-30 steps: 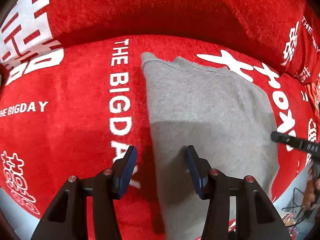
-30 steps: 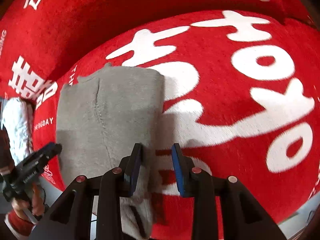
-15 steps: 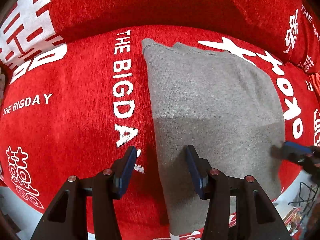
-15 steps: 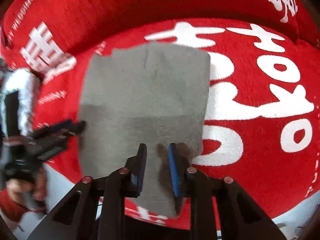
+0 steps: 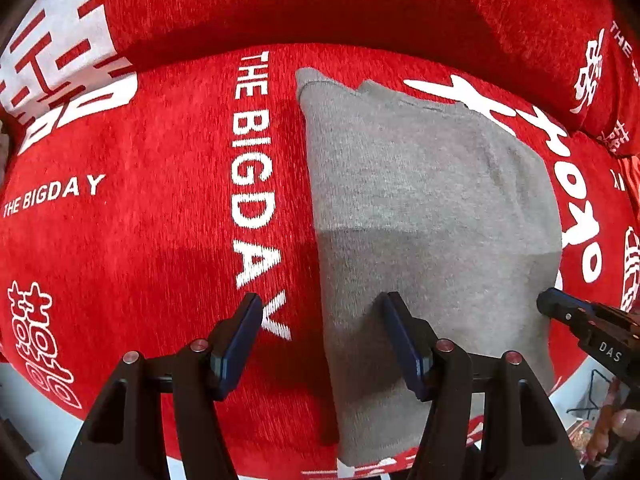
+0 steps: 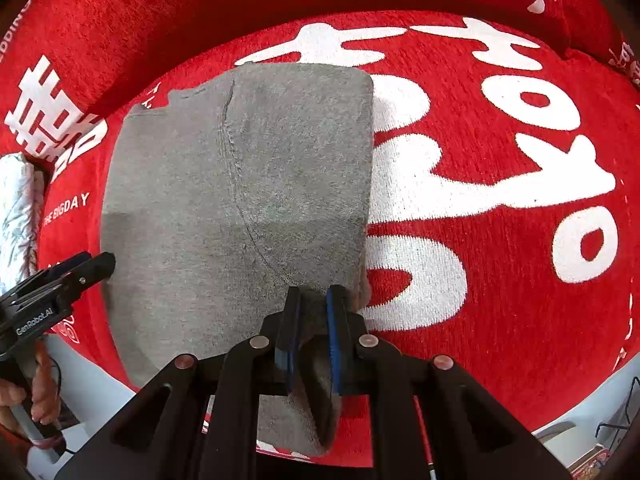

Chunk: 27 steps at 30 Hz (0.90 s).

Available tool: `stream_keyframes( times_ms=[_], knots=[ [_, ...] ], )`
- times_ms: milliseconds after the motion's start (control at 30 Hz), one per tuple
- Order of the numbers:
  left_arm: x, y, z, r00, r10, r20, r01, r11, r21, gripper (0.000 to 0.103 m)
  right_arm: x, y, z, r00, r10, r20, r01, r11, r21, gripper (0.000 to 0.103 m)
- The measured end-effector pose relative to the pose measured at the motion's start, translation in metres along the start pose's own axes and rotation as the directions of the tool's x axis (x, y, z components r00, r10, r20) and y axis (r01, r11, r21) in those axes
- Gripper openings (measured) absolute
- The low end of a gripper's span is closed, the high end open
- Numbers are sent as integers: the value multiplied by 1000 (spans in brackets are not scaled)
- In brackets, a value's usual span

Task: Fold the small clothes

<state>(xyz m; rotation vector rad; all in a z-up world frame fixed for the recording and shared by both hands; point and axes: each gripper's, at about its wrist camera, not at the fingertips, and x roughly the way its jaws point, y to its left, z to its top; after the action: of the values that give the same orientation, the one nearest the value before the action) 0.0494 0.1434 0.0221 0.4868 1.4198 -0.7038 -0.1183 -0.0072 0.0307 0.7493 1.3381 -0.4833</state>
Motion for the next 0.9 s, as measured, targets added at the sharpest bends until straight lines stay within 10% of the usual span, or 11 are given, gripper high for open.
stream_keyframes(
  times_ms=[367,467,900],
  knots=[
    [-4,6,-5,998,-22,-65,18,998,-58,65,-15,-3,-17,999,28,-37,-27,999,43,20],
    [-6,10,-6,996,7,-83,-12,998,-64,94,-18,-9,-31,997,54,-63,-50,996,73,36],
    [-5,14,-36,983,80,-165,-85,996,-21,103,15,-27,-56,986,34,-165,-9,989,147,39]
  ],
)
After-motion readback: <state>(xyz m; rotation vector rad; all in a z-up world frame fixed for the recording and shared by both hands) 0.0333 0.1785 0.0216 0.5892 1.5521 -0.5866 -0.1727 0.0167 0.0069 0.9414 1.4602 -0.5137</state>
